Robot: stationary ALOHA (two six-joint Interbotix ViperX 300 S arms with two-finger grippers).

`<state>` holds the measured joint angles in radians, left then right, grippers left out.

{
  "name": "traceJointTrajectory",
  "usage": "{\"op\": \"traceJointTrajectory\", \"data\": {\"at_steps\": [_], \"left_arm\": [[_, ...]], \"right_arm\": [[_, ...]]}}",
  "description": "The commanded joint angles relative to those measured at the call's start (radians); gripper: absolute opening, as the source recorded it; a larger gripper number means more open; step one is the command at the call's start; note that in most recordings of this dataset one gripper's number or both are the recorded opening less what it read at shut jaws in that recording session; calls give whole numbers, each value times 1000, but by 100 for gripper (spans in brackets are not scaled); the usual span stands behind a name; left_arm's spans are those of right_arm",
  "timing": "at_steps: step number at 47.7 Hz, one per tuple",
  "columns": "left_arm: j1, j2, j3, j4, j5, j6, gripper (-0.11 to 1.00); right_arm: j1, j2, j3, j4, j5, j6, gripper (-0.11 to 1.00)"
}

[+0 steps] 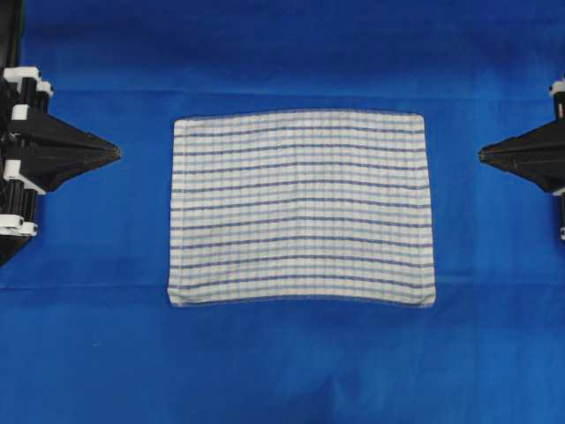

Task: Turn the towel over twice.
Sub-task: 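Move both grippers to the towel's far corners and pinch them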

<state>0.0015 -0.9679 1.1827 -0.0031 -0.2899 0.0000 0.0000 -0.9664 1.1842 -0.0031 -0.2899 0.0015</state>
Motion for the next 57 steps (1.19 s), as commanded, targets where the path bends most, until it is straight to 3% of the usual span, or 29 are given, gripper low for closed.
{"op": "traceJointTrajectory", "data": {"at_steps": [1, 11, 30, 34, 43, 46, 57], "left_arm": [[3, 8, -15, -20, 9, 6, 0], [23, 12, -14, -20, 14, 14, 0], [178, 120, 15, -20, 55, 9, 3], [209, 155, 29, -20, 46, 8, 18], [270, 252, 69, -20, -9, 6, 73], [291, 295, 87, -20, -52, 6, 85], [370, 462, 126, -20, -163, 6, 82]], "right_arm": [[-14, 8, -32, 6, -3, 15, 0], [-71, 44, -74, 6, 109, 23, 0], [-265, 244, -72, 6, 187, 89, 1], [-304, 311, -74, 6, 201, 92, 3], [-371, 488, -84, 3, 199, 91, 56], [-382, 537, -87, 2, 193, 91, 65], [-414, 684, -95, -2, 152, 91, 59]]}}
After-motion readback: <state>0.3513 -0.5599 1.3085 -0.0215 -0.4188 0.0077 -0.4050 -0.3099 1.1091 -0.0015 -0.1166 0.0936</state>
